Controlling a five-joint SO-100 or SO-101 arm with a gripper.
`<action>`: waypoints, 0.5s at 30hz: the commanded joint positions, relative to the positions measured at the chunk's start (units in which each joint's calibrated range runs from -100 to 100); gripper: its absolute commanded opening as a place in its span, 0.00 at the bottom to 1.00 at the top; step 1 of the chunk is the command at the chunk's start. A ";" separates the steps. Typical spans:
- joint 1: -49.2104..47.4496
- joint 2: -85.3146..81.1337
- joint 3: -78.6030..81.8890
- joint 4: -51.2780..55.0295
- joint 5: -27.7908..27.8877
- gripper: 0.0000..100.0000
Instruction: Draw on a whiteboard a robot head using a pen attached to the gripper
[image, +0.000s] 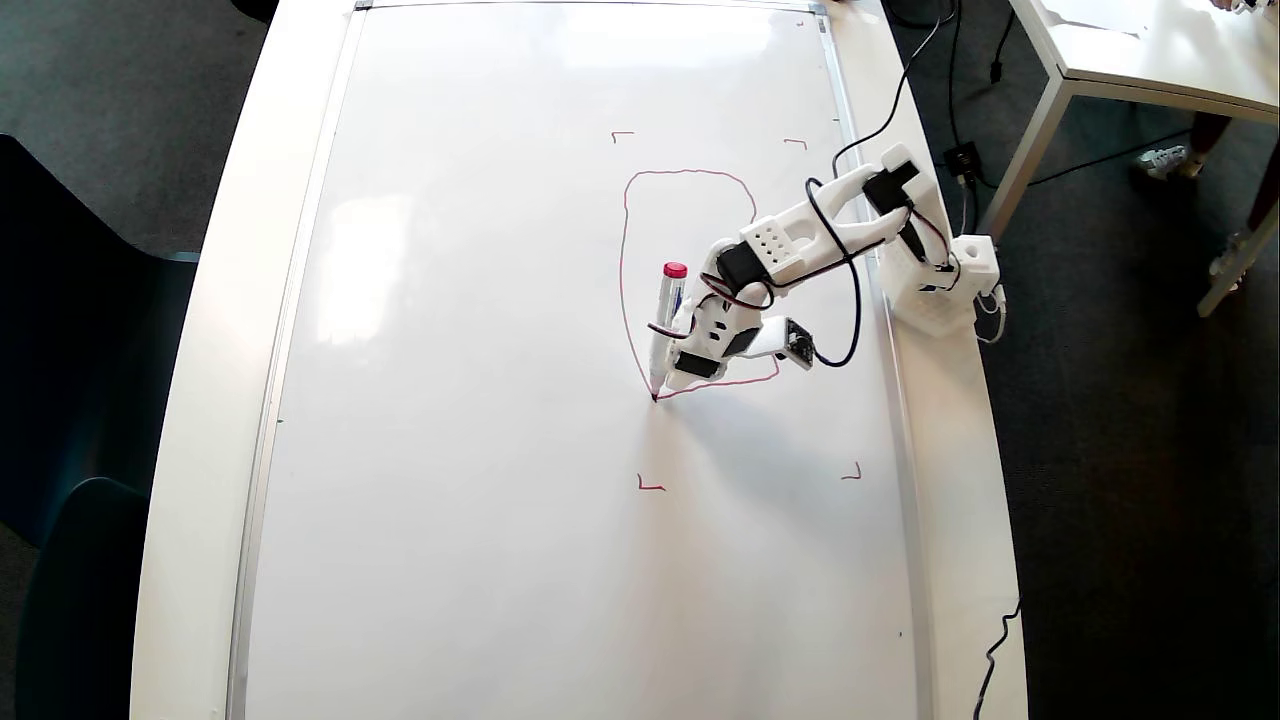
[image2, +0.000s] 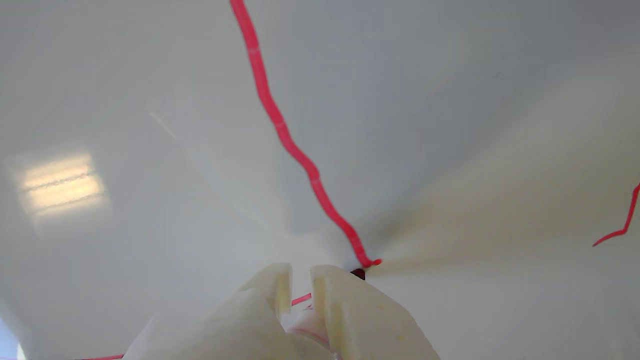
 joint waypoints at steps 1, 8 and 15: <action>-1.50 0.23 -0.29 0.78 -0.36 0.01; 3.87 -5.55 -17.27 14.07 2.32 0.01; 7.11 -13.44 -15.55 25.88 5.06 0.01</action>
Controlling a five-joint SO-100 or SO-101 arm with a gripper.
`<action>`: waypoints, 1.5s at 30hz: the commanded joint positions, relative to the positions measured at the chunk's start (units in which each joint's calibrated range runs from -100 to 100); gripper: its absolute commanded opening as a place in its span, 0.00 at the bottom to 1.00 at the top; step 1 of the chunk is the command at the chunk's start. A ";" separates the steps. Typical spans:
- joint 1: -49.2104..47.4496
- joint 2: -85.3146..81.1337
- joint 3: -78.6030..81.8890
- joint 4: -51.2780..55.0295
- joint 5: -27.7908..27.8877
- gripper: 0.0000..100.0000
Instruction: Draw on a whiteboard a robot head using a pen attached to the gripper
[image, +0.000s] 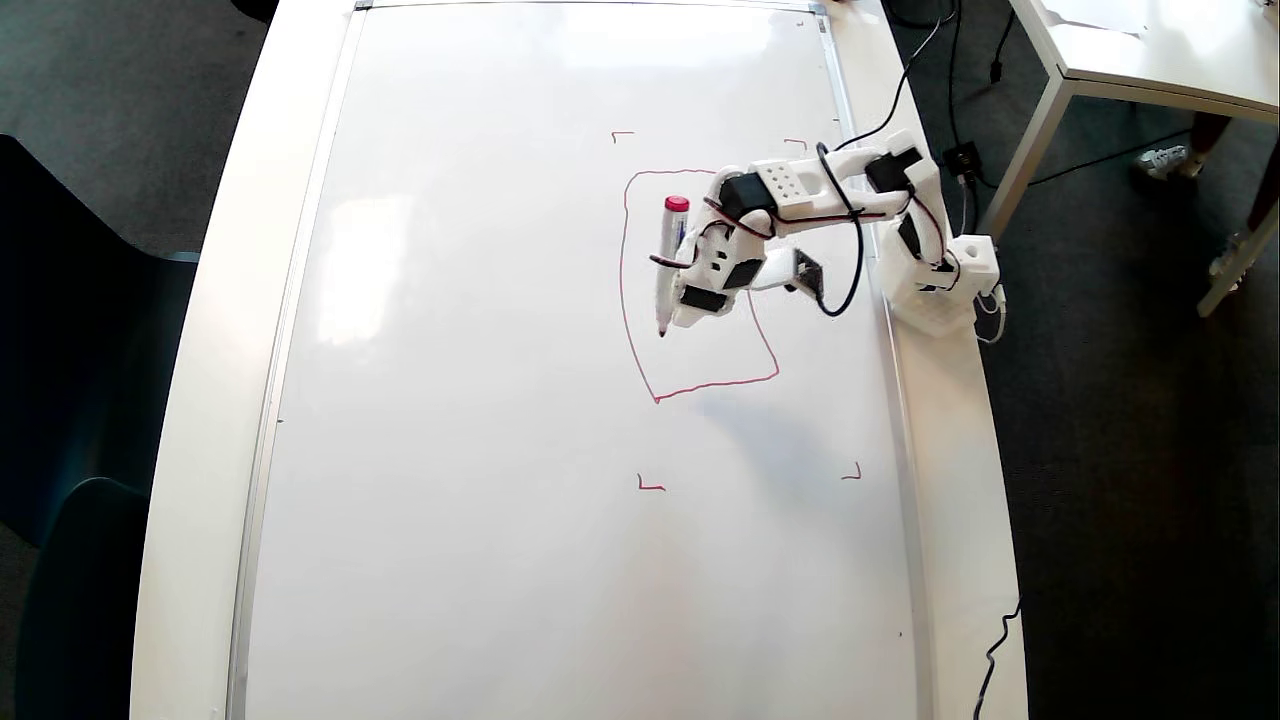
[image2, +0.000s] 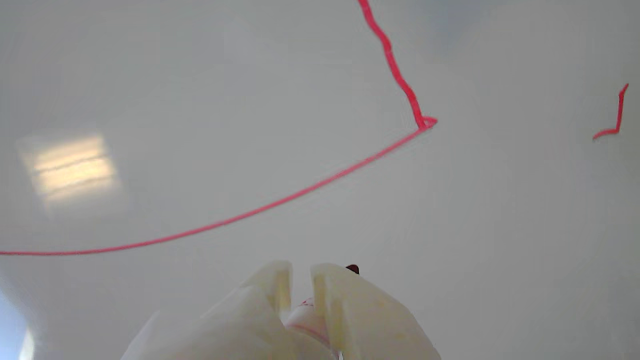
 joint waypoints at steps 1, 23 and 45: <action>2.20 -8.09 4.72 3.25 0.67 0.01; 6.40 -18.32 38.58 -10.91 0.78 0.01; 6.48 -12.37 38.49 -14.82 0.72 0.01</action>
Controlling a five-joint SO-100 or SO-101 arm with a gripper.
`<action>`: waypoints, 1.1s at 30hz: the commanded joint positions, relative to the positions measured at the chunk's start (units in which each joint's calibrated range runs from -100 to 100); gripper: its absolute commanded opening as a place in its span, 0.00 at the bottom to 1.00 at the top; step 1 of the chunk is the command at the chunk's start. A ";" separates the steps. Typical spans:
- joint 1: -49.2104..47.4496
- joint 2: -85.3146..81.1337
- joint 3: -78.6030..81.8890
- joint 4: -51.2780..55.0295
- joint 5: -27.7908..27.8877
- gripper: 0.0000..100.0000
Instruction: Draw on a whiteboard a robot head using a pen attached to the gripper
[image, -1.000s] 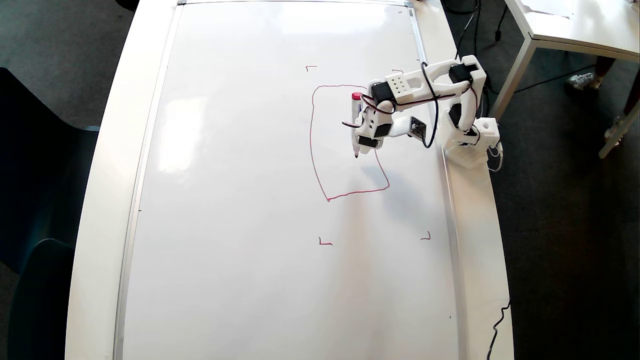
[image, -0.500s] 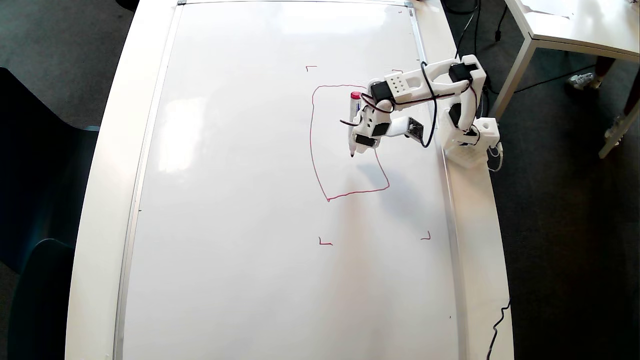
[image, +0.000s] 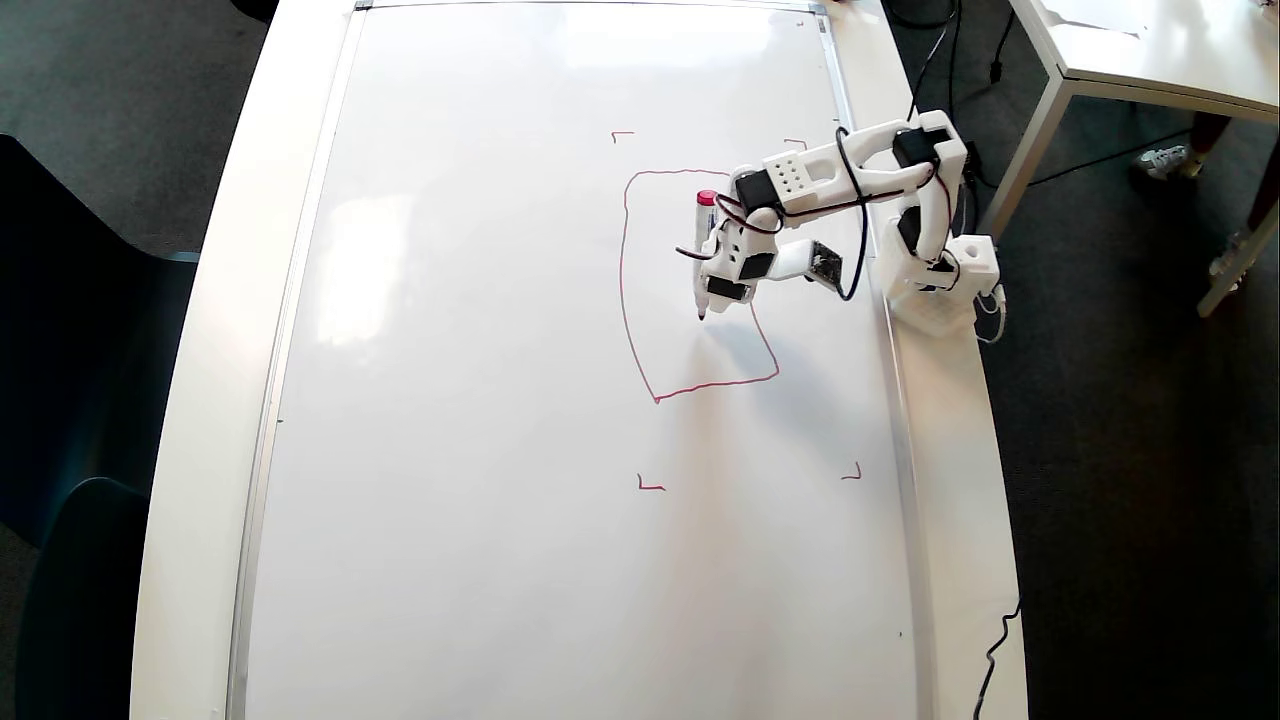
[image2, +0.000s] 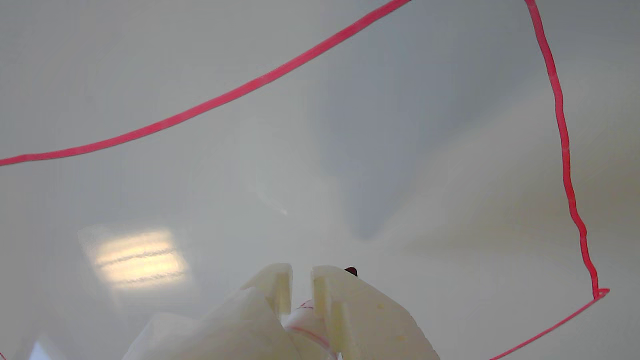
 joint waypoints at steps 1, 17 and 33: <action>0.59 1.69 -0.34 -0.99 0.14 0.01; 0.23 4.45 -1.16 -9.25 0.30 0.01; 2.07 11.00 -12.14 -6.73 1.86 0.01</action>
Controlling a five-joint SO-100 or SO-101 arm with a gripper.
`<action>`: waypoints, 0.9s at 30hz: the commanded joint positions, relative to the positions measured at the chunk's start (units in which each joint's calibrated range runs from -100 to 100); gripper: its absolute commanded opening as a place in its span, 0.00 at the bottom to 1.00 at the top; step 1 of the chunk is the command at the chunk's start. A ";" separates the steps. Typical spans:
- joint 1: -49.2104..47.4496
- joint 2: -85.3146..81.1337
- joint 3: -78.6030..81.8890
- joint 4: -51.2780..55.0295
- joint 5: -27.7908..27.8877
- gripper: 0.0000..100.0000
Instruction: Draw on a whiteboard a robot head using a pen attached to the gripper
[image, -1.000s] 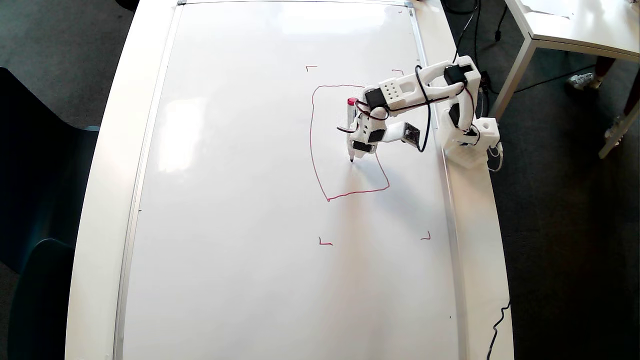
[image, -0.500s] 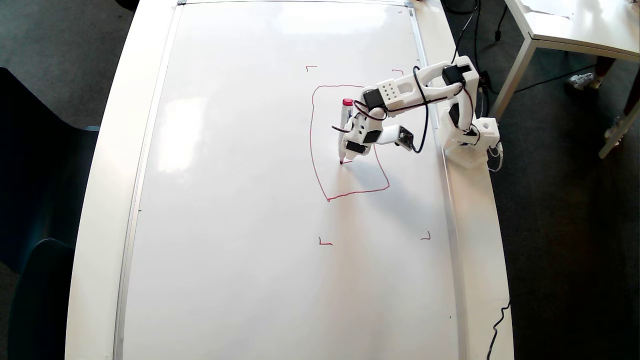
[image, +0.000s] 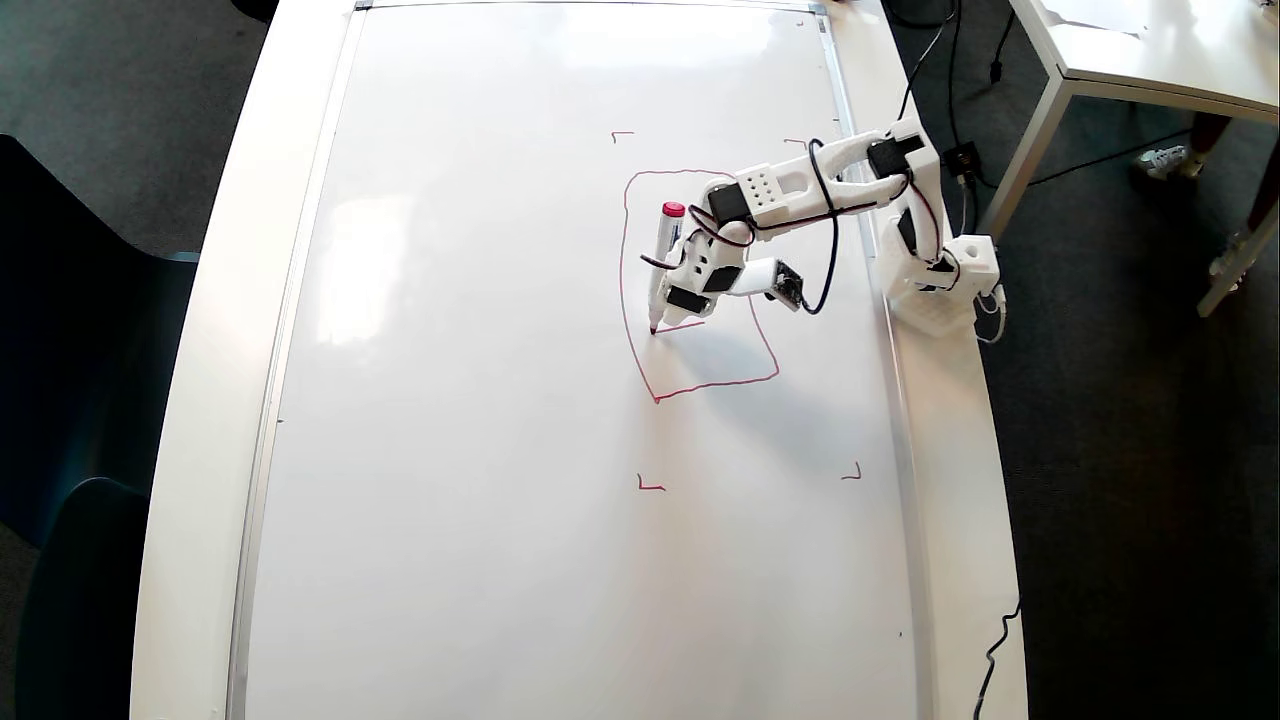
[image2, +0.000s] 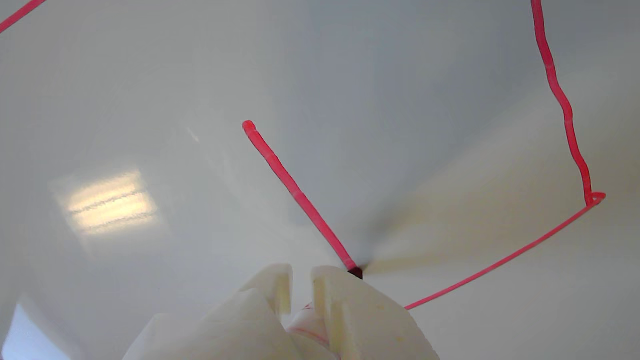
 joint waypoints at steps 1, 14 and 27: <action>1.98 -0.86 -1.09 2.24 1.97 0.01; 6.77 -1.36 -0.18 2.24 4.33 0.01; 8.17 -11.51 13.53 4.67 5.83 0.01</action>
